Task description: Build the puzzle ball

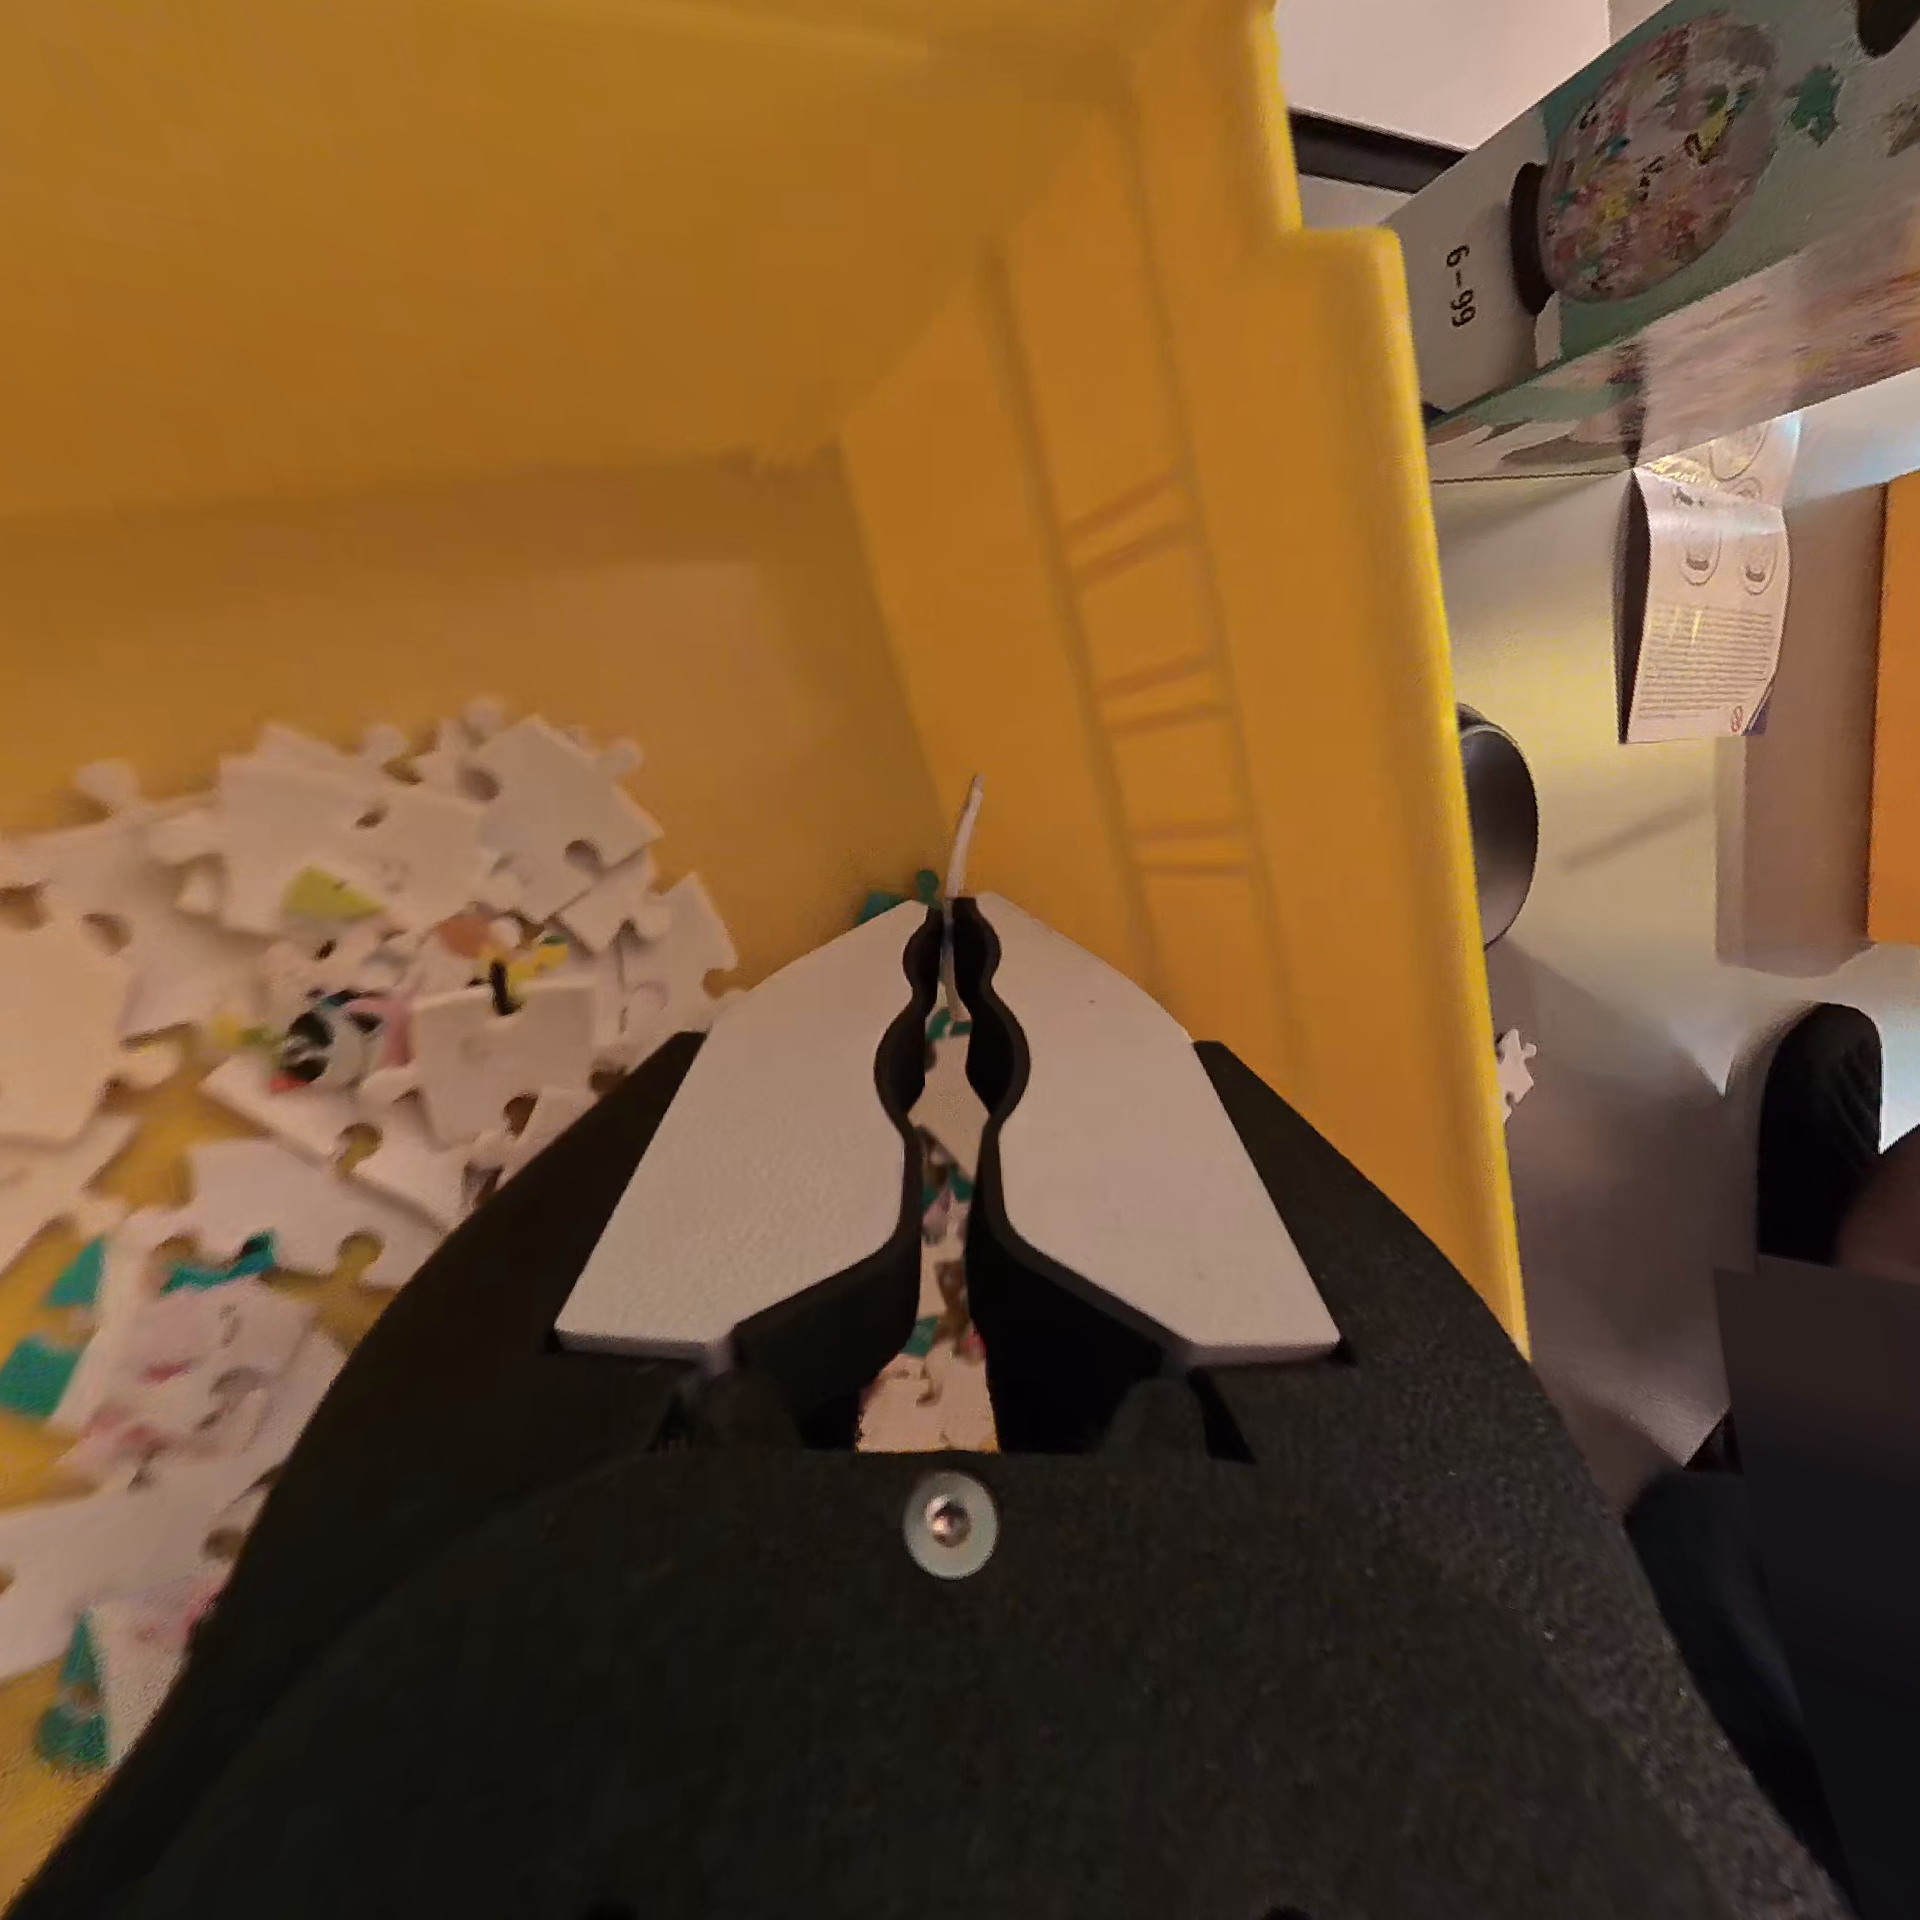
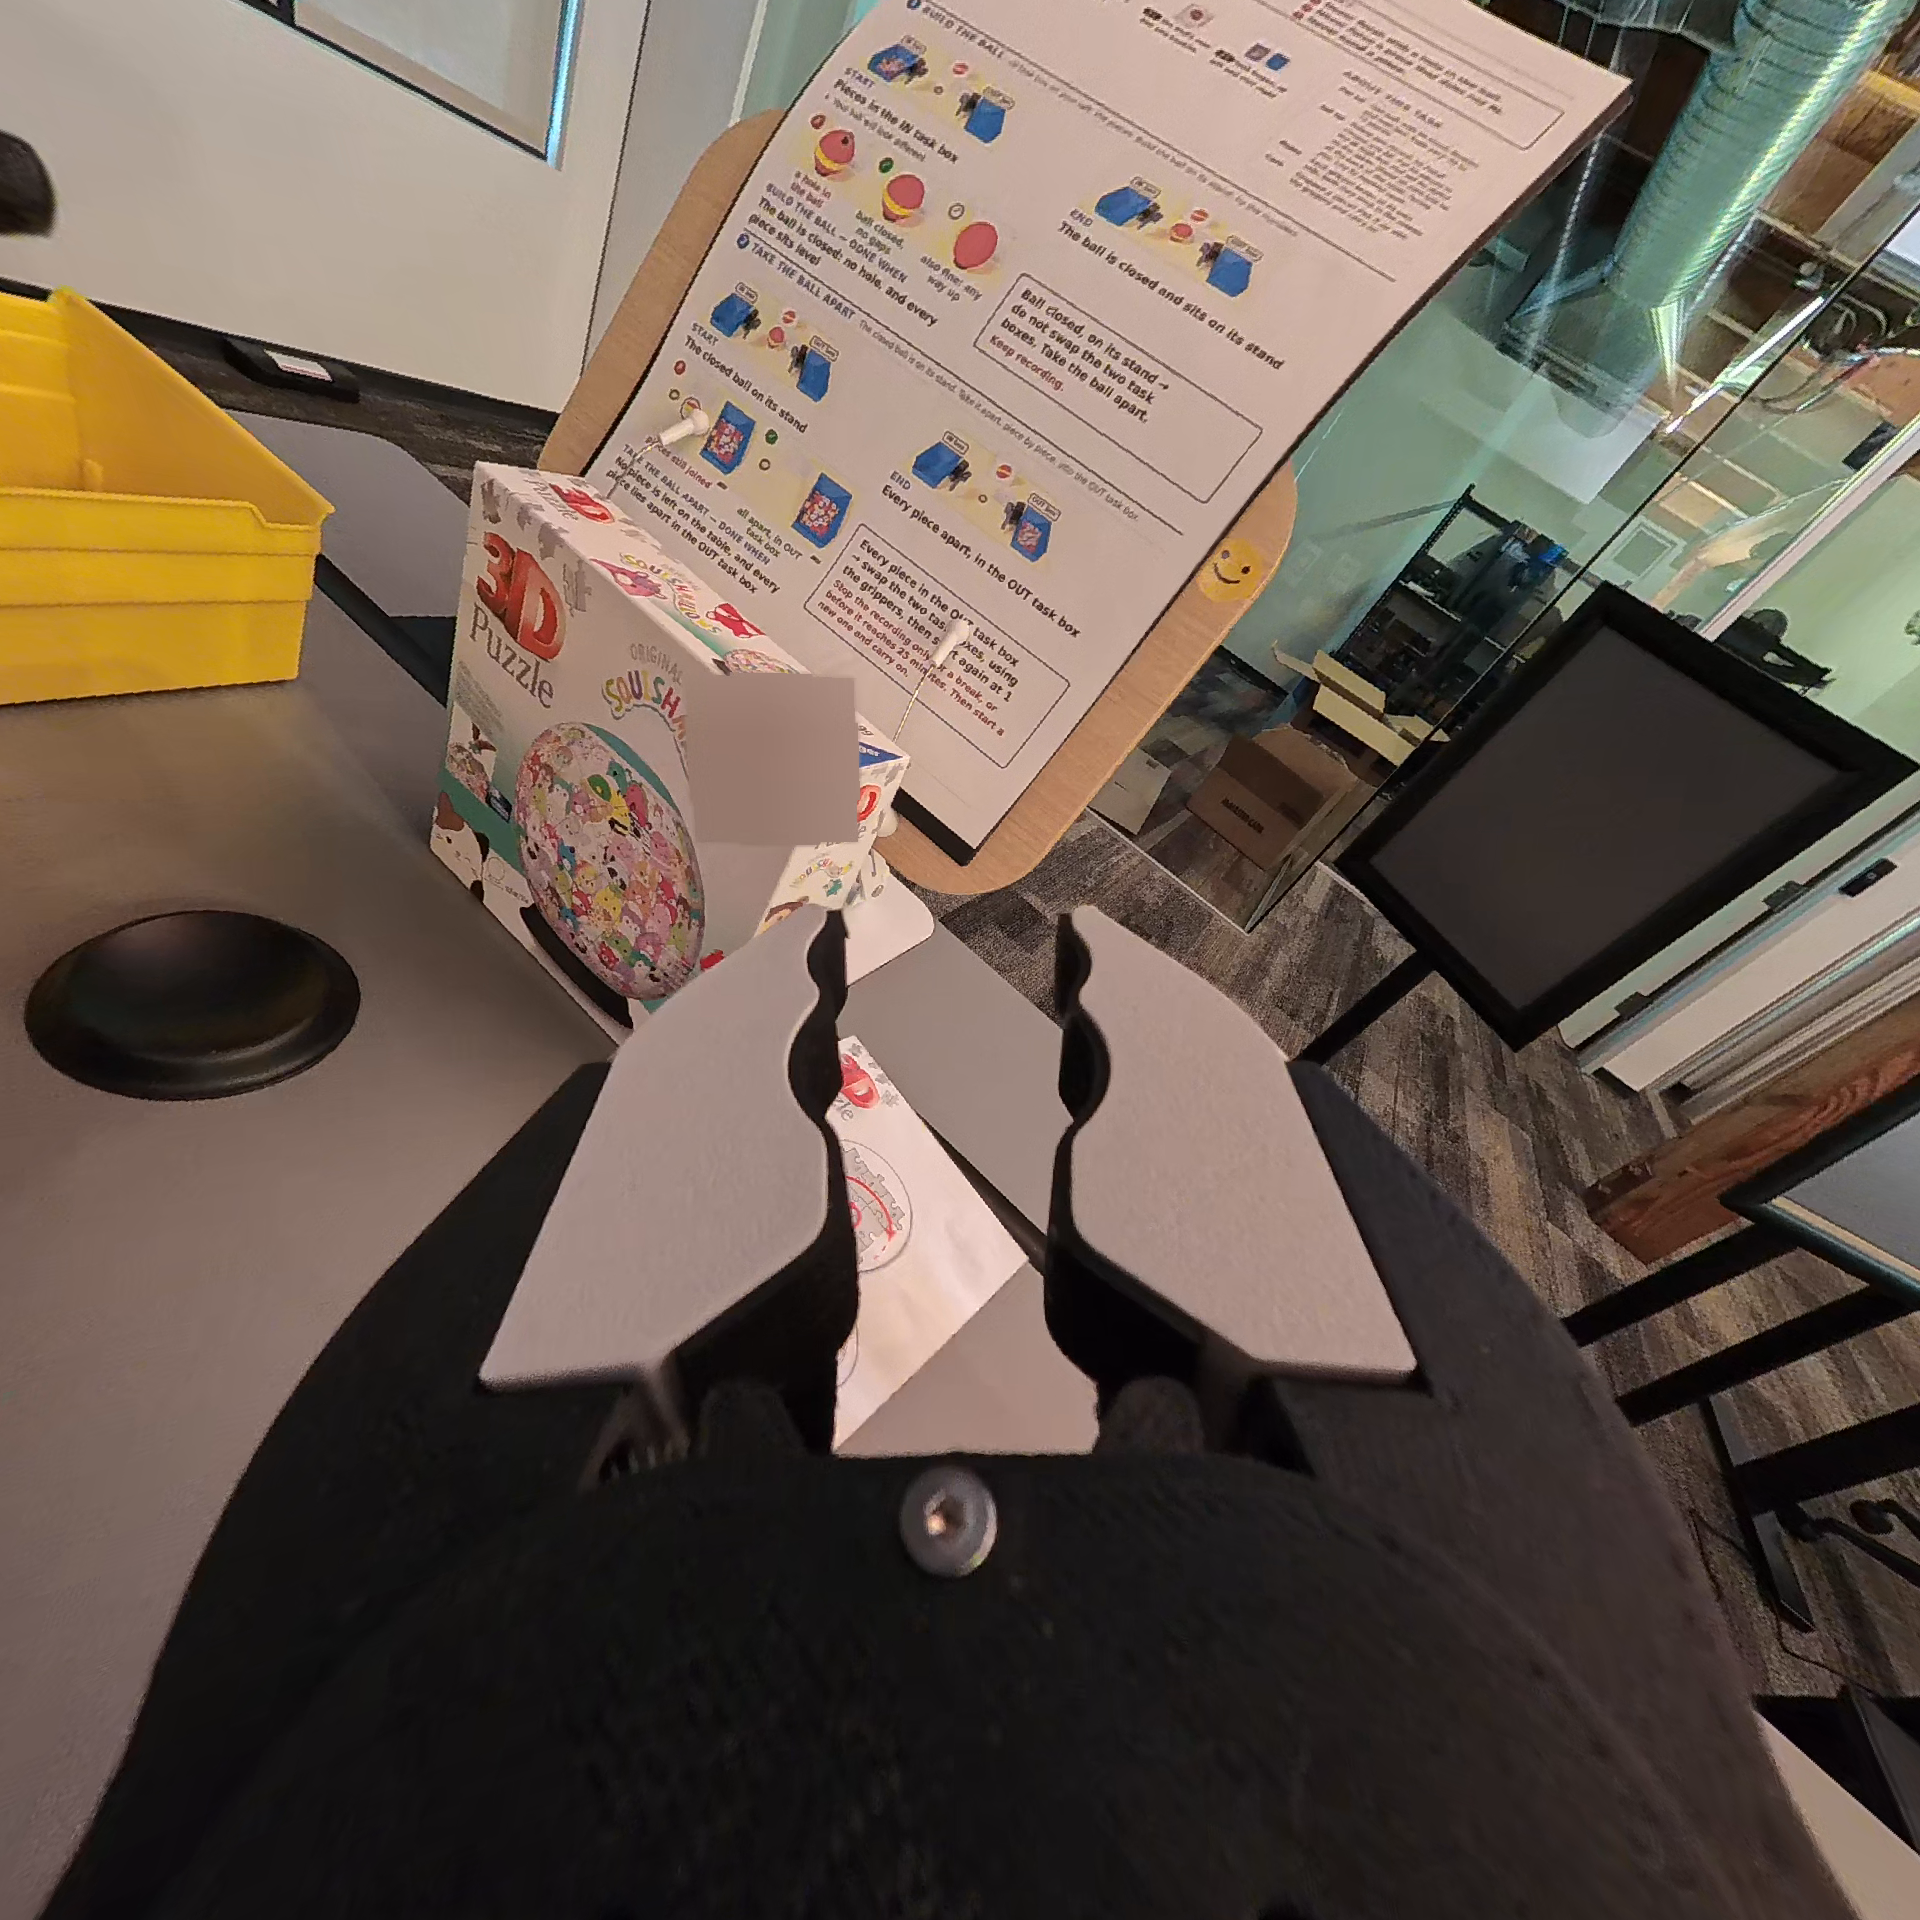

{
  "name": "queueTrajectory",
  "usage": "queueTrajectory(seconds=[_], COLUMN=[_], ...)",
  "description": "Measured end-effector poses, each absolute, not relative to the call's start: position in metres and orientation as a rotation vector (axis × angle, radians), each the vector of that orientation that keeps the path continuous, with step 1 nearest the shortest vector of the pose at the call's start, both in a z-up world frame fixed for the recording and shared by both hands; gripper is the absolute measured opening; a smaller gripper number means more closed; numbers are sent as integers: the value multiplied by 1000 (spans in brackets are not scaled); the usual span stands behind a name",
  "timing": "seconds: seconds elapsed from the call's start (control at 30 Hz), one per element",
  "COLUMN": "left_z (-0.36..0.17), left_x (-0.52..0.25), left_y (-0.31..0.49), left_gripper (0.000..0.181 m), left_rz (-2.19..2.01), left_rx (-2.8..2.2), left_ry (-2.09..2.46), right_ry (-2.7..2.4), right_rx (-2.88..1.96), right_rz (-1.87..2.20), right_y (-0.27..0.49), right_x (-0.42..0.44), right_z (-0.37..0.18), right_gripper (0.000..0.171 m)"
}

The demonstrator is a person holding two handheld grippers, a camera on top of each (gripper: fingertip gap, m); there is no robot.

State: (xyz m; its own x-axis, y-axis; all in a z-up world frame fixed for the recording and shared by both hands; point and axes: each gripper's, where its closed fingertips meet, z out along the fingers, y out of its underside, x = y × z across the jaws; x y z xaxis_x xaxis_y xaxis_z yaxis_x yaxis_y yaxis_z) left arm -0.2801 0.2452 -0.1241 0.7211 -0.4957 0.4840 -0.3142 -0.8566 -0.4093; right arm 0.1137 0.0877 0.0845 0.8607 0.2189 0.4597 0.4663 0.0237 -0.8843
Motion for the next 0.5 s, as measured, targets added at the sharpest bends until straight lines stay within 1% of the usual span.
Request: queueTrajectory(seconds=[0.13, 0.23, 0.4, 0.5], left_z=[-133, -134, -115, -117], left_x=[-276, -283, -317, -354], left_y=[248, 250, 246, 237], left_gripper=[3, 22, 24, 24], left_rz=[-839, -781, -708, -558], left_rx=[-2645, -2649, -2672, -2772], left_ry=[622, 630, 612, 610], right_ry=[-563, -561, -556, -552], right_rx=[-1563, -1564, -1560, -1562], right_rz=[-209, -207, -206, -205], right_y=[88, 89, 88, 88], right_x=[112, 113, 115, 116], right_z=[83, 83, 84, 84], right_gripper=[39, 39, 39, 39])
